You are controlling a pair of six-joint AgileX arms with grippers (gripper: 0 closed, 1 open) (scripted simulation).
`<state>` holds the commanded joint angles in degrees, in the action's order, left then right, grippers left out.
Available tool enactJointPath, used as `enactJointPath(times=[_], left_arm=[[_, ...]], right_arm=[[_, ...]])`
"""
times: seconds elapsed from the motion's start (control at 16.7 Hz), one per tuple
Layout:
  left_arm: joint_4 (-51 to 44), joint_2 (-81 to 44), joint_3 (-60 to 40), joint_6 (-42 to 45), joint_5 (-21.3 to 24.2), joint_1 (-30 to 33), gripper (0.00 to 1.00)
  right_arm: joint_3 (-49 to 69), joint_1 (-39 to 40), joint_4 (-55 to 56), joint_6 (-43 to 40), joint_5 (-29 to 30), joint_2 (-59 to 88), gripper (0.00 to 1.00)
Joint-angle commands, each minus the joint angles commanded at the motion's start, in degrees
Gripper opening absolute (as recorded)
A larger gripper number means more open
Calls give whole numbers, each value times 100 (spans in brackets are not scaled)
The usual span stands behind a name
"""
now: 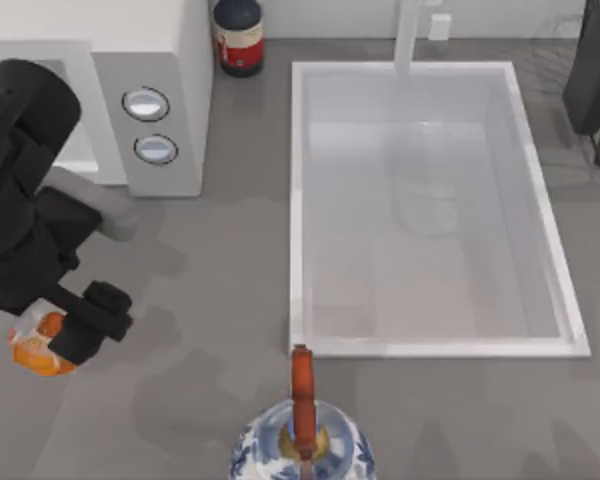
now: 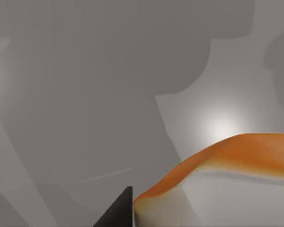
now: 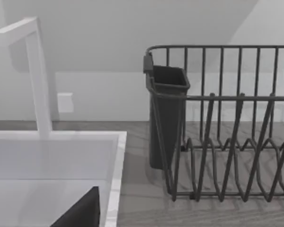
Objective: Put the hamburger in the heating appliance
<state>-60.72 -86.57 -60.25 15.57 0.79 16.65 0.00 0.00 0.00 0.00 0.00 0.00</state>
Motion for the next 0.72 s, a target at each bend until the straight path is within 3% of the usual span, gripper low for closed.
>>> enactJointPath(times=[0.36, 0.72], left_arm=[[1863, -834, -39, -145, 210, -403, 0], [5360, -2036, 145, -477, 471, -1157, 0]], right_arm=[[0, 0, 0, 0, 0, 0, 100], [0, 0, 0, 0, 0, 0, 100]])
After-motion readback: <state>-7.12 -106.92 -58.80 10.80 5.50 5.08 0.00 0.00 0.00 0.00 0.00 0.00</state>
